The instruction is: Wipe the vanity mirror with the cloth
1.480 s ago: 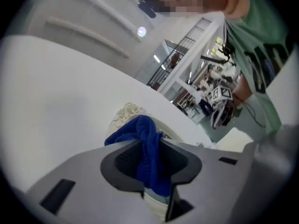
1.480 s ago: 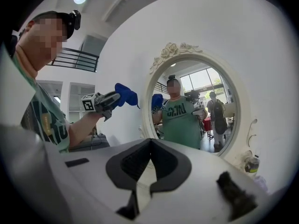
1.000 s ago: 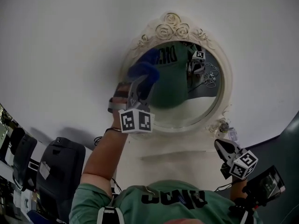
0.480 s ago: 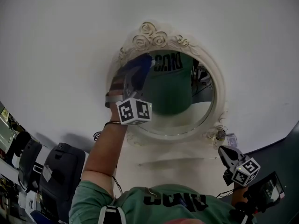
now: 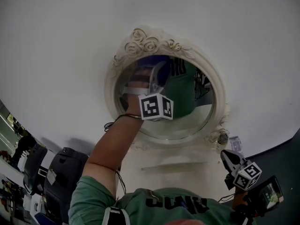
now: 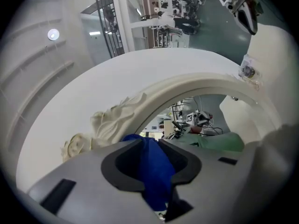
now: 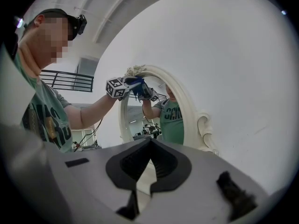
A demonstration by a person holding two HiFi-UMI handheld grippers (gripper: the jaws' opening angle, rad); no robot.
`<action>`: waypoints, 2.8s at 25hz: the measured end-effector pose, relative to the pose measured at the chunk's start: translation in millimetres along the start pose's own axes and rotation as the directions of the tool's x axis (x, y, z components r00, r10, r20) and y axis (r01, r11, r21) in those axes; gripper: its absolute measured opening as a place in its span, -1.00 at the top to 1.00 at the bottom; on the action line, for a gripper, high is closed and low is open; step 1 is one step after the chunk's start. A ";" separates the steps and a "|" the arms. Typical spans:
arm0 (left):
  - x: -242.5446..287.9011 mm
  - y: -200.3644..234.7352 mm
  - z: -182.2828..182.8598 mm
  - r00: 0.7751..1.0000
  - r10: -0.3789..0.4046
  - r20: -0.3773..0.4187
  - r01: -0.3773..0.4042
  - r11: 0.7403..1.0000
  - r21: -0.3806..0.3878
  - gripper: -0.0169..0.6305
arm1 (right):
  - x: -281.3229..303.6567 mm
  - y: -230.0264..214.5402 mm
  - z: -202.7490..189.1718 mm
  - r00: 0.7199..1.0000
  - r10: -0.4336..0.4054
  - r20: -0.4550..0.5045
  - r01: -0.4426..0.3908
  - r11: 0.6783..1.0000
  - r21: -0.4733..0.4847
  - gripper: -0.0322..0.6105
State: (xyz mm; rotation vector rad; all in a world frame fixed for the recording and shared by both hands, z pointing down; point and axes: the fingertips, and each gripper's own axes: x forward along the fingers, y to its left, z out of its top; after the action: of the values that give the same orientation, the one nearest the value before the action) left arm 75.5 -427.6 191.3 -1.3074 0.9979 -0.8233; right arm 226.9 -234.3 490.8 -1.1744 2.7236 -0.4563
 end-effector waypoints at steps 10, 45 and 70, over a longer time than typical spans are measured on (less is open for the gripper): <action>18.4 -36.0 69.9 0.988 -0.054 0.143 0.031 0.987 0.158 0.64 | -11.4 13.7 0.6 0.997 -0.072 0.024 0.072 0.997 -0.016 0.86; -1.0 -85.6 21.9 0.988 -0.101 0.119 0.064 0.957 0.283 0.83 | 20.6 47.4 -20.8 0.994 -0.096 -0.047 0.094 0.995 -0.035 0.86; -90.5 -101.3 -56.1 0.940 -0.323 0.112 0.322 0.946 0.028 0.89 | 27.8 68.7 -15.1 0.993 -0.087 -0.075 0.081 0.994 -0.077 0.86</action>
State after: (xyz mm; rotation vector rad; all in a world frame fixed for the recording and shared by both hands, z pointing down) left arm -4.6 -376.4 303.4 -1.5174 0.6954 -0.9858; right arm 157.0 -206.7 482.2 -1.3213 2.7878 -0.4240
